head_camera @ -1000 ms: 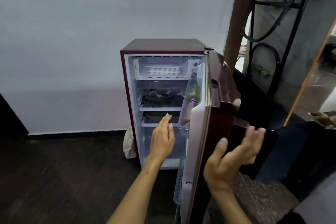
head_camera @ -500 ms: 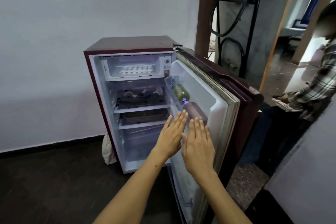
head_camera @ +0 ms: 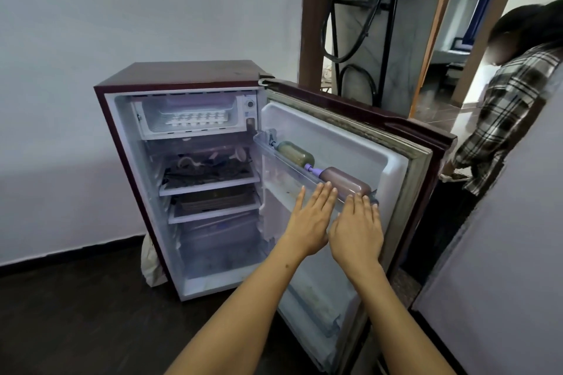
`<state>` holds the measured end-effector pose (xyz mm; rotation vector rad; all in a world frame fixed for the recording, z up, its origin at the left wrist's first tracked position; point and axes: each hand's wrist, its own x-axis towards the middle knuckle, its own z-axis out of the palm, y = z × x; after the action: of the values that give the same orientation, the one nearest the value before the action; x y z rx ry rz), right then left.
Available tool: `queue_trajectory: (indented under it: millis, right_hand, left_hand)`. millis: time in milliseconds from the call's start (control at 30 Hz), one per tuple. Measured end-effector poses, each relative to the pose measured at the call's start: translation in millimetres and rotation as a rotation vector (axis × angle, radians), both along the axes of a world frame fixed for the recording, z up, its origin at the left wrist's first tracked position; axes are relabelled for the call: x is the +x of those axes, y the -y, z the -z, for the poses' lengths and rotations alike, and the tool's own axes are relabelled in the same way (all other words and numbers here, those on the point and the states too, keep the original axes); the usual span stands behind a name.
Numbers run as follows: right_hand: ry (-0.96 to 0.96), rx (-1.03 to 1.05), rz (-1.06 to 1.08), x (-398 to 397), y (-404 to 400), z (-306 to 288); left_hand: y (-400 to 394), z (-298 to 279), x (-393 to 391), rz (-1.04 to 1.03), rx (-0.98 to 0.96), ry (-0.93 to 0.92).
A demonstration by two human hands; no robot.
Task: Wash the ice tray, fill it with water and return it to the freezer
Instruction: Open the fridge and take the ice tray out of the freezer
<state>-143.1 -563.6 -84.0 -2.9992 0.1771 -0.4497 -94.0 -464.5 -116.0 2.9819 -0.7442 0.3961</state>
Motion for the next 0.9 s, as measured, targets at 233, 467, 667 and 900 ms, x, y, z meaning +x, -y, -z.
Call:
queue_trajectory:
  millis: [233, 467, 667, 900]
  right_hand:
    - [-0.029, 0.069, 0.064, 28, 36, -5]
    - [-0.022, 0.134, 0.077, 51, 69, -4]
    - [0.009, 0.175, 0.093, 66, 84, -1]
    - [0.107, 0.381, 0.152, 78, 58, 6]
  left_hand:
    - [39, -14, 17, -0.039, 0.09, -0.086]
    - [55, -26, 24, -0.037, 0.078, -0.172]
    - [49, -30, 22, -0.058, -0.06, -0.22]
    - [-2, -23, 17, -0.204, -0.346, -0.236]
